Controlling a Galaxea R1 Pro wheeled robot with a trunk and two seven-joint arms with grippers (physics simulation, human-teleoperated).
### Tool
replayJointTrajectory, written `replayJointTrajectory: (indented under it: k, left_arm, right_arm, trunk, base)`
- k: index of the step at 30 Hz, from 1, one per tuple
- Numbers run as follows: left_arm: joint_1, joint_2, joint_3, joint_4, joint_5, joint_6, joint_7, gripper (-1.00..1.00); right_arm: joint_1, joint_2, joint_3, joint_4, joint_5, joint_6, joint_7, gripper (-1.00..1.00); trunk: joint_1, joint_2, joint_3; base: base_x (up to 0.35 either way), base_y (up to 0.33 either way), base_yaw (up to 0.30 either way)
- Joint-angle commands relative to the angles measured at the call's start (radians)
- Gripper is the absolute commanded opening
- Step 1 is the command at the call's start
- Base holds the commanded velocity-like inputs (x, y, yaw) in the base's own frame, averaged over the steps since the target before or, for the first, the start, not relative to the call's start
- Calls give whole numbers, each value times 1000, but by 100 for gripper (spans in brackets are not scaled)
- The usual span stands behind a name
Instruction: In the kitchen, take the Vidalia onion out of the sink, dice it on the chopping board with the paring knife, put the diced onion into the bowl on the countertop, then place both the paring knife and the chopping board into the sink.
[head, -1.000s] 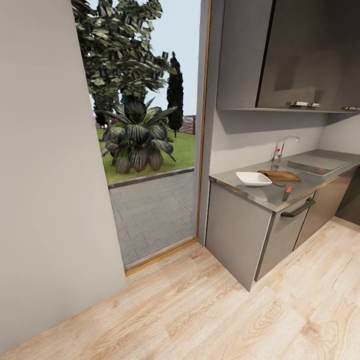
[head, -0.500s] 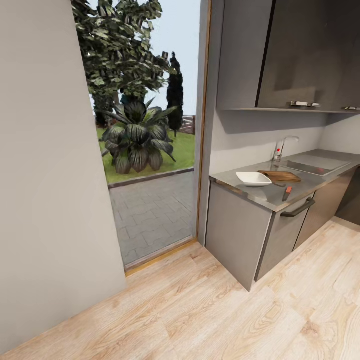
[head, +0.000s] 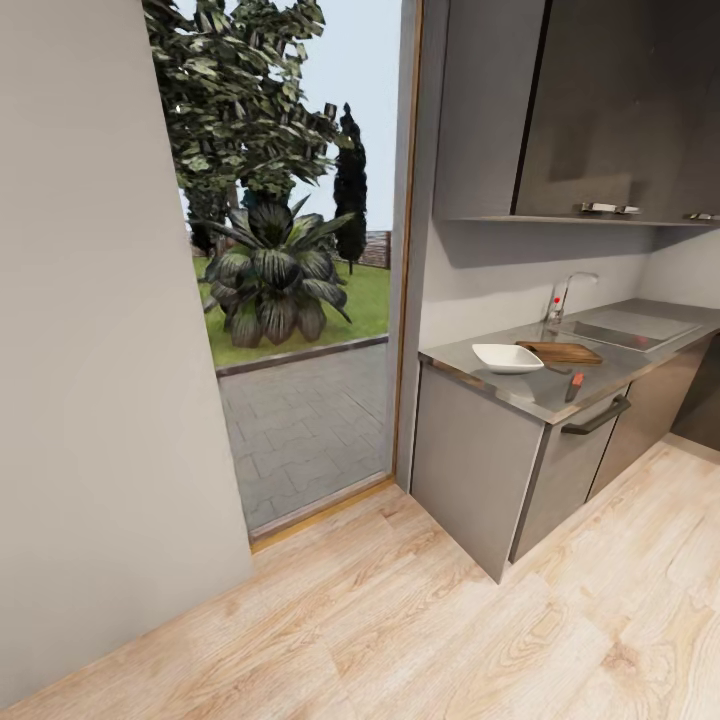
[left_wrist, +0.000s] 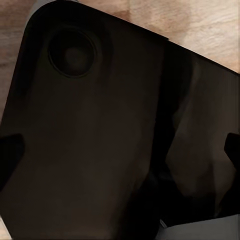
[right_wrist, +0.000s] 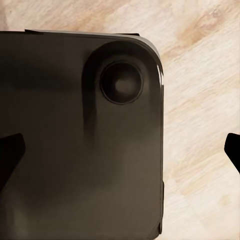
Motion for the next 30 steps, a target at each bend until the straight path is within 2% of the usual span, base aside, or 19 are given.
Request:
replayJointTrajectory:
  k: [1,30]
  left_arm:
    - [0,-1,3,-1,1,0,-4,100]
    - [0,2,3,-1,0,0,-4,100]
  right_arm:
    - [1,0,6,-2,-6,-1,-3,100]
    - [1,0,9,-1,-3,-7,-6,100]
  trunk:
    - [0,0,-1]
    - [0,0,-1]
  base:
    - [0,0,0]
    - [0,0,0]
